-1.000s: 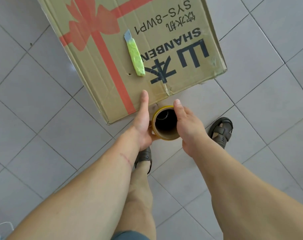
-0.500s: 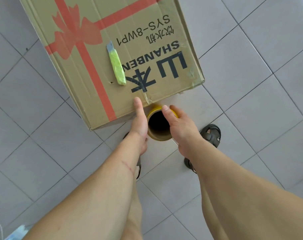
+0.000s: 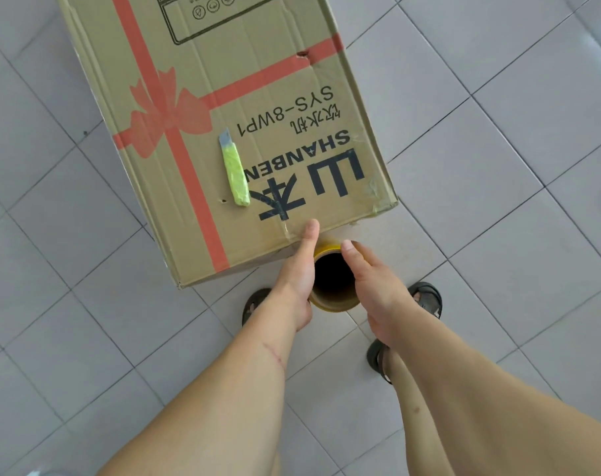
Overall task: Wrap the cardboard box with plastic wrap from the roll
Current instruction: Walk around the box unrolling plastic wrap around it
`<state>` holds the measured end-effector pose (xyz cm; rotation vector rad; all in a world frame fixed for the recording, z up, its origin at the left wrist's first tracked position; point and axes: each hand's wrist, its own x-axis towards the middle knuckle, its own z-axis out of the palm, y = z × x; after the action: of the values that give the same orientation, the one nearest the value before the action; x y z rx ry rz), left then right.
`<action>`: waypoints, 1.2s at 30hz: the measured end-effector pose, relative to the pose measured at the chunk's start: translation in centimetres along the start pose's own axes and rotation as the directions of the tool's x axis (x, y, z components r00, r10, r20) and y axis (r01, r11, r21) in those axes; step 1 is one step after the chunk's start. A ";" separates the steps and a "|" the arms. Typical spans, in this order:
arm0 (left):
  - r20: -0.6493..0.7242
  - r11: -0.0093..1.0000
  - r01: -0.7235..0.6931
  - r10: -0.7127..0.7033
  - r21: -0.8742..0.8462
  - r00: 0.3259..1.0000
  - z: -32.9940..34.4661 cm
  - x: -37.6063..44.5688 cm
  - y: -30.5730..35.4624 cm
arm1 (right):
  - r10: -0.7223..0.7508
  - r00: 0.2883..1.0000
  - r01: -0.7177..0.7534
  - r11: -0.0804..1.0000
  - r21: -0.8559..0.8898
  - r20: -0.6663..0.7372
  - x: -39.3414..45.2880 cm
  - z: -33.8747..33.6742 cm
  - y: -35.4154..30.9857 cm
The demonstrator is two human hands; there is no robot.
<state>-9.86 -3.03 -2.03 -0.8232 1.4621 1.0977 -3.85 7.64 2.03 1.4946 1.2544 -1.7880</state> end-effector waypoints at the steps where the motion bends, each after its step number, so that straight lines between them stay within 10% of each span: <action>1: 0.014 1.000 0.014 -0.014 -0.014 1.000 0.1 0.4 0.3 | 0.000 1.000 0.000 1.000 0.014 0.008 0.1 -0.1 -0.1; 36: 0.022 0.994 -0.055 0.058 -0.097 0.998 8.2 -0.8 0.8 | -0.165 0.986 0.166 0.961 -0.223 0.022 2.2 -7.8 -3.2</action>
<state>-7.66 4.88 -1.09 -0.8367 1.4280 1.2252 -3.26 16.33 1.24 1.2936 1.5632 -1.6827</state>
